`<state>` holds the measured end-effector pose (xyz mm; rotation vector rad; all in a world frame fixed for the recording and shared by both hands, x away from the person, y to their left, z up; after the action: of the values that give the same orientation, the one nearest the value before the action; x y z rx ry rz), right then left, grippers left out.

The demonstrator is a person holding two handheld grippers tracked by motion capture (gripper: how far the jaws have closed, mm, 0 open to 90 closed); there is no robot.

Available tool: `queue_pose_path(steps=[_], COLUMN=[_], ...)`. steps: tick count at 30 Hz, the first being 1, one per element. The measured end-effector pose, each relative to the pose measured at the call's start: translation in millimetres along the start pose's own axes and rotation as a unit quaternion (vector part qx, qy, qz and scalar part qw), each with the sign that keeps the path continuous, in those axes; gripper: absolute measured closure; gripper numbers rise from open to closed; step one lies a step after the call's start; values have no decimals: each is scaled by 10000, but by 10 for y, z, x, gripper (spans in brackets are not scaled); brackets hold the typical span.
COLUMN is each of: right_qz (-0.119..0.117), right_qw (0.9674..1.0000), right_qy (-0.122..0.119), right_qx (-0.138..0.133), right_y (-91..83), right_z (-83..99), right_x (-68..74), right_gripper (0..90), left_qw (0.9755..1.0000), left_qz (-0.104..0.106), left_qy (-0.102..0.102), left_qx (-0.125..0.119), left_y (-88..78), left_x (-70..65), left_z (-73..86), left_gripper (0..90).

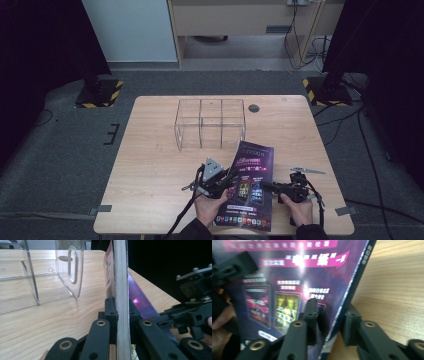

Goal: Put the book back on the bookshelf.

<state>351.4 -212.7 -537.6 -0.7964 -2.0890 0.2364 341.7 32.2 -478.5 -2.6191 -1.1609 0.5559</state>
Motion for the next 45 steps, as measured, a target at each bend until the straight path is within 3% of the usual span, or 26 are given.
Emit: queue_pose_path(steps=[15,28,31,35,37,40,45], right_qz=[-155,-342,-407,-457,-348,-390,-443], right_qw=[9996,9975,9967,9959,9958,9954,9928], right_qy=[-20,-319,-412,-520,-599,-549,-707], right_qx=[-227,-530,-562,-585,-598,-681,-861], right_y=[-72,-174,-187,-198,-188,-194,-237], right_z=[-46,-146,-168,-203,-219,-254,-348], right_x=[149,302,365,452,482,492,602], right_gripper=[827,845,845,845,845,845,845], left_qw=[9995,9985,9974,9967,9961,9956,9914], left_qz=[-217,-309,-509,-650,-742,-829,-1231], left_qy=[-135,-187,-64,-134,-129,-113,-46], left_qx=[171,403,512,468,462,424,447], left_y=[16,10,-26,-131,-200,-280,-555], left_x=[205,407,470,584,645,716,955], left_z=[70,99,120,136,124,103,101], left_gripper=[822,535,467,437,405,369,326])
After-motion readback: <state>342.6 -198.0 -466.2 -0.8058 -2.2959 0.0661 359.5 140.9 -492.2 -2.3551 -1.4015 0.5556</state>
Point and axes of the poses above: each handheld gripper's, and its own axes: y roughly forward along the jaws, z roughly out of its underside, x roughly to its left, the point moved 3 cm from there along y, roughly forward along the jaws, and after that the axes turned 2 degrees about -x, right-handed, at the moved point
